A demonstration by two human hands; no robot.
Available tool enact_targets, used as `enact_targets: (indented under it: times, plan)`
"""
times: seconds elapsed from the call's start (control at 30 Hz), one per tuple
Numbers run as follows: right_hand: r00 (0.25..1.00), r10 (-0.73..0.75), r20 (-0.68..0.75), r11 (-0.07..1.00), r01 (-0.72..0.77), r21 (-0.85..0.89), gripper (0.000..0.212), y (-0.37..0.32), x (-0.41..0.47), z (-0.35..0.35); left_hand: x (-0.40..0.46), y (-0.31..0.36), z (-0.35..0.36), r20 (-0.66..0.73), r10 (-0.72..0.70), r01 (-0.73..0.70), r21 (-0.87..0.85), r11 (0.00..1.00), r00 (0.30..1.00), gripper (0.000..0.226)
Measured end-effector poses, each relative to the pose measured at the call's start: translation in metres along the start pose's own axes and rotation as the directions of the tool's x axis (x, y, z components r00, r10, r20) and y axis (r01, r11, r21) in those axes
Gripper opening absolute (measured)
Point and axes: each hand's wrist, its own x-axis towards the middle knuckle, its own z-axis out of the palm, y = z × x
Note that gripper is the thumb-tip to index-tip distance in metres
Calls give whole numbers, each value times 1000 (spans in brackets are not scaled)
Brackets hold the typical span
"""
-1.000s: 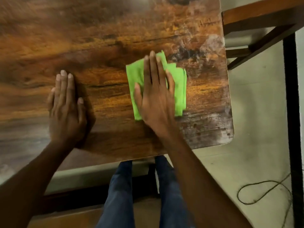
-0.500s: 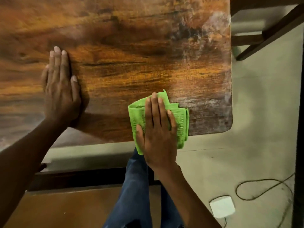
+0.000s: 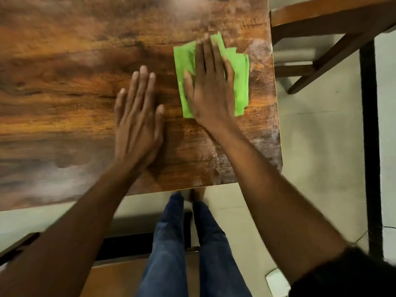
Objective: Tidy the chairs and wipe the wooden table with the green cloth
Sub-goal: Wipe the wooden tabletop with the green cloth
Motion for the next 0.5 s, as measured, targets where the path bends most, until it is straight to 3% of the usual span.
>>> enact_targets:
  times: [0.27, 0.4, 0.5]
  plan:
    - [983, 57, 173, 998, -50, -47, 71, 9, -168, -10, 36, 19, 31, 9, -89, 89, 35, 995, 996, 58]
    - [989, 56, 138, 998, -51, -37, 72, 8, -152, -7, 38, 22, 30, 14, -94, 93, 72, 993, 995, 58]
    - [998, -5, 68, 1000, 5, 6, 74, 15, -88, -5, 37, 24, 29, 24, -106, 104, 83, 991, 994, 60]
